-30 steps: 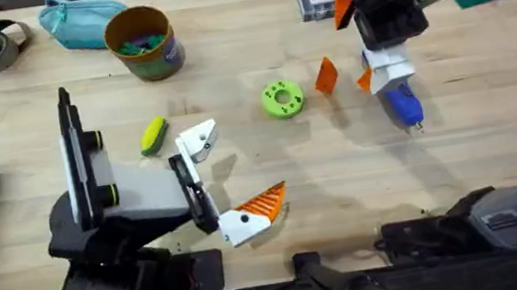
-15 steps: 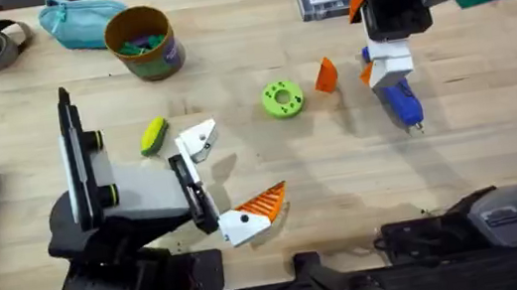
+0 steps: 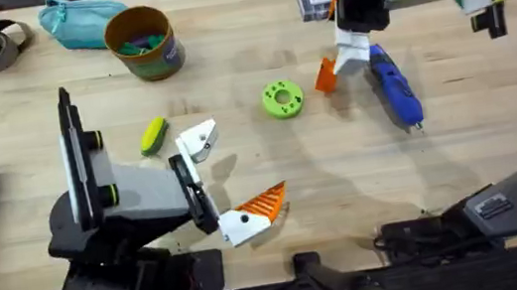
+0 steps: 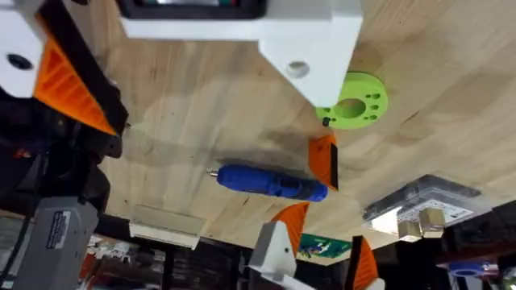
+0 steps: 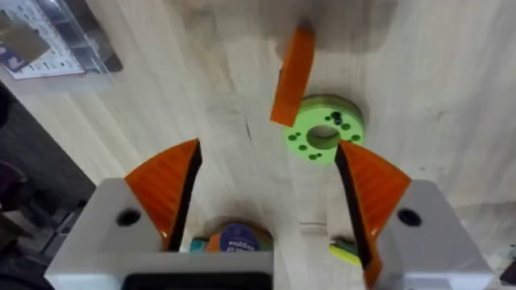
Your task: Pick up the gripper from the table and insert it into the empty holder that is missing its gripper. Then pick up a screw, insert it into the mounting hole, and use the screwdriver to tighten it. Finally, clean up the table by picking up the vegetable and placing it into the bucket.
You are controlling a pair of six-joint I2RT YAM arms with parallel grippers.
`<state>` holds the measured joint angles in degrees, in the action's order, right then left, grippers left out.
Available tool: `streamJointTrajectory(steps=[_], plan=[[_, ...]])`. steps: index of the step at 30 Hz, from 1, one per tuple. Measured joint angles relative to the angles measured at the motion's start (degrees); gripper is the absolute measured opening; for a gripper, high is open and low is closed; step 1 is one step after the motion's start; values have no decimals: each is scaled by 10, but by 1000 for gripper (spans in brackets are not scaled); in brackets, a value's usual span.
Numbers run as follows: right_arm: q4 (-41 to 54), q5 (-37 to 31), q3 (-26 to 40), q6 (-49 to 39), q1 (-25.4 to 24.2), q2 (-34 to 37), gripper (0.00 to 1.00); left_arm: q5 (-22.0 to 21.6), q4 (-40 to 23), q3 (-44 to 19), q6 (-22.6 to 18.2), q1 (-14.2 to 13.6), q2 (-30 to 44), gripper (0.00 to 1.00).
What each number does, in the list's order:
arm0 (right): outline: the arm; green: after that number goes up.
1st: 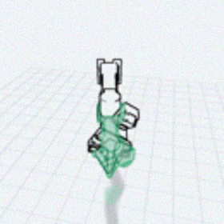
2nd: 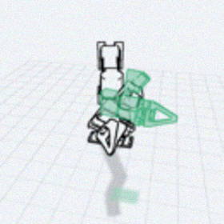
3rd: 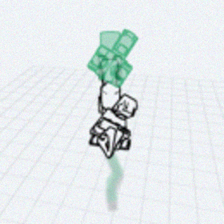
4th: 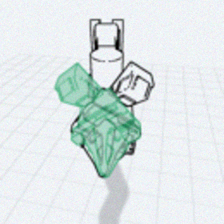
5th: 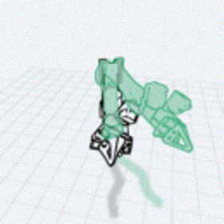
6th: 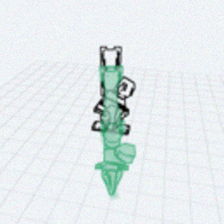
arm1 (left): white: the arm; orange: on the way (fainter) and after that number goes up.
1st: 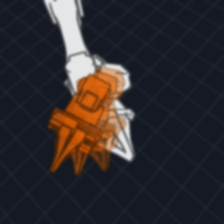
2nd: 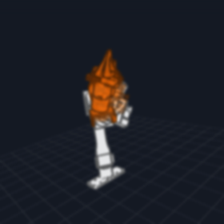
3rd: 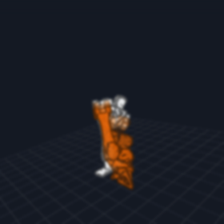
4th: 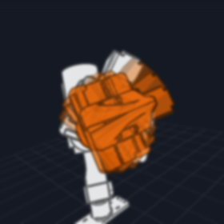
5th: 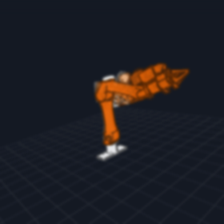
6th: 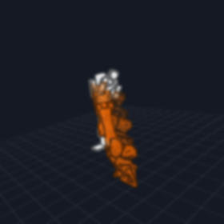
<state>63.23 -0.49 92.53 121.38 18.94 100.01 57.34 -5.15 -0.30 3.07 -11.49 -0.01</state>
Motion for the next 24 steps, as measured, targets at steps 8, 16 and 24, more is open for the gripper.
streamJointTrajectory(steps=[8,16,24], plan=[[-23,-2,0,0,9,22,996,0,0,0,0,0,0,986],[-41,-15,0,0,13,37,996,0,0,0,0,0,0,986],[-41,-16,0,0,19,43,996,0,0,0,0,0,0,986]])
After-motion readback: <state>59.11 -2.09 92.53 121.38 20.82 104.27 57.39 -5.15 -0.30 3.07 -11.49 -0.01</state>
